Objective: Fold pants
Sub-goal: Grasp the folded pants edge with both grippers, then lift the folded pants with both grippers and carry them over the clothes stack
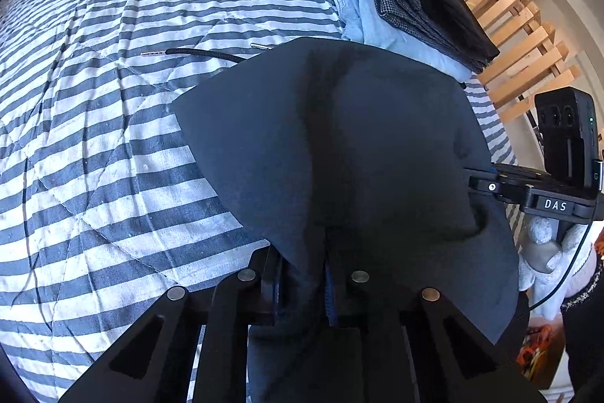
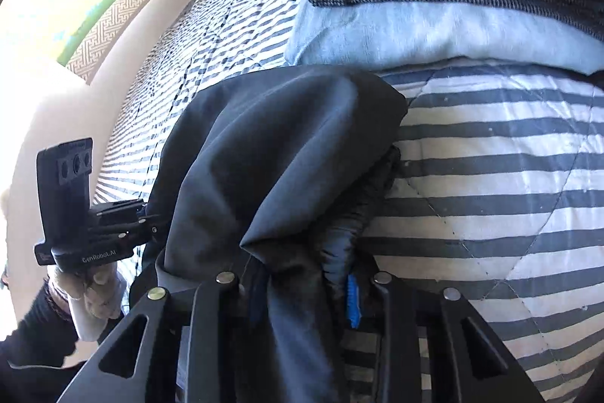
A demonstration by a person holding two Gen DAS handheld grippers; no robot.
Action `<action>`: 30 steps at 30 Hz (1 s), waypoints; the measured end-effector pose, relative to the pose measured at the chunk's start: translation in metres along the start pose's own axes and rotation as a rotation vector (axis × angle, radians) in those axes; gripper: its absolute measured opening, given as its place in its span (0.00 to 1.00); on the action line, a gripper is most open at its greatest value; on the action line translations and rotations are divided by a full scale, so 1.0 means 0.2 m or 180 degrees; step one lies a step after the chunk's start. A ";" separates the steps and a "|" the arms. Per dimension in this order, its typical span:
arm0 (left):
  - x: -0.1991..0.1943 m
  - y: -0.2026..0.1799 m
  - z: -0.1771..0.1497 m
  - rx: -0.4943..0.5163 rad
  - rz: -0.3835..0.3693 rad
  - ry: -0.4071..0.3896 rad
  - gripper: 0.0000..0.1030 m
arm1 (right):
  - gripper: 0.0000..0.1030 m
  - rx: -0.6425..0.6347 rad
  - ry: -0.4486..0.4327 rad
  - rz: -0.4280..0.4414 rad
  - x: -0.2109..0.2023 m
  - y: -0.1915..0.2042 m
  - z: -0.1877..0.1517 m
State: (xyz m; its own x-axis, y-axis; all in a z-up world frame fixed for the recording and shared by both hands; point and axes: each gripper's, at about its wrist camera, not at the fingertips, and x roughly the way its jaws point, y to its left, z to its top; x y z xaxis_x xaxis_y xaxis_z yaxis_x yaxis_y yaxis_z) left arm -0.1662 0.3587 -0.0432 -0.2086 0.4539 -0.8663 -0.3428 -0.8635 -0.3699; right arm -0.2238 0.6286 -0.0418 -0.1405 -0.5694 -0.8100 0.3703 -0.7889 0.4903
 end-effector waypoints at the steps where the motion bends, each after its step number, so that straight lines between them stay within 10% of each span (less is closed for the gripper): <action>1: -0.01 -0.01 0.00 -0.0008 -0.0006 -0.0013 0.14 | 0.21 0.0010 -0.0051 0.0004 -0.03 0.00 -0.01; 18: -0.51 -0.31 0.09 0.0373 -0.0294 -0.0647 0.12 | 0.15 -0.0102 -0.0897 -0.0305 -0.42 0.25 -0.06; 30: -0.71 -0.69 0.82 0.0722 -0.0390 -0.1074 0.12 | 0.15 -0.0125 -0.1558 -0.0548 -0.97 0.22 0.32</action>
State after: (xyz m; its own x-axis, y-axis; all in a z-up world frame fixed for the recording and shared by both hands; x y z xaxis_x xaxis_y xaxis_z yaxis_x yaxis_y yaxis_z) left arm -0.2384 0.4491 0.1862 -0.4289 0.6293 -0.6480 -0.5689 -0.7454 -0.3474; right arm -0.2384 0.6894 0.1569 -0.6118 -0.4809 -0.6280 0.3368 -0.8768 0.3432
